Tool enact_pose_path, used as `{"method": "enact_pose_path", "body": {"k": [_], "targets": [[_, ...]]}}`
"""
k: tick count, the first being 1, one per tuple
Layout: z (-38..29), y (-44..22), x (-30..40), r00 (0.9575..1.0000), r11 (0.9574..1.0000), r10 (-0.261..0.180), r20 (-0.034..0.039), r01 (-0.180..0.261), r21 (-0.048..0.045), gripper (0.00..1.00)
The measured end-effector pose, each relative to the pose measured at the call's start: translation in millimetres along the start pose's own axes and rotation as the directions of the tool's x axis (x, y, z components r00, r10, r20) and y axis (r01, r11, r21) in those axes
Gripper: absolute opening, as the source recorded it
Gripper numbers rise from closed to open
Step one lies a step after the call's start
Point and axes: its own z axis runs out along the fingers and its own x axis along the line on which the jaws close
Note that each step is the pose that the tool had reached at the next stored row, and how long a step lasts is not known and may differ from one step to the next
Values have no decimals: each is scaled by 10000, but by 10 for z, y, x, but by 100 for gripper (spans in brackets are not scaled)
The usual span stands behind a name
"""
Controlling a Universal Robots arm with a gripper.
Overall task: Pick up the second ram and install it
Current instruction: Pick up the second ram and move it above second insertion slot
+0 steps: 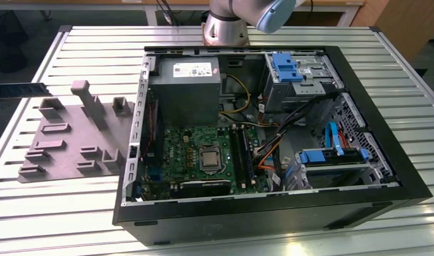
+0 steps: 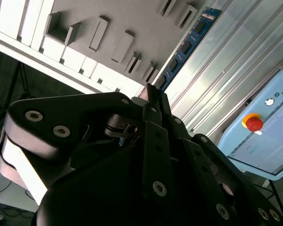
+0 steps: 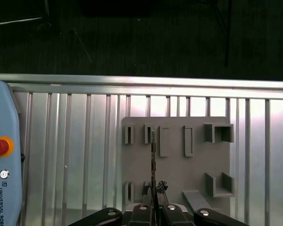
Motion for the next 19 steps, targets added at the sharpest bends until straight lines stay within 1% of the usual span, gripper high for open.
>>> {"method": "enact_pose_path", "body": {"k": [6,9,15,19], "targets": [[-23,1,0,10000,10000,1,-1,-1,-1,14],[-45,1,0,10000,10000,1,-5,-1,-2,14],[-111,4,0,10000,10000,1,-7,-1,-1,14],[-171,6,0,10000,10000,1,-8,-1,-2,14]]}}
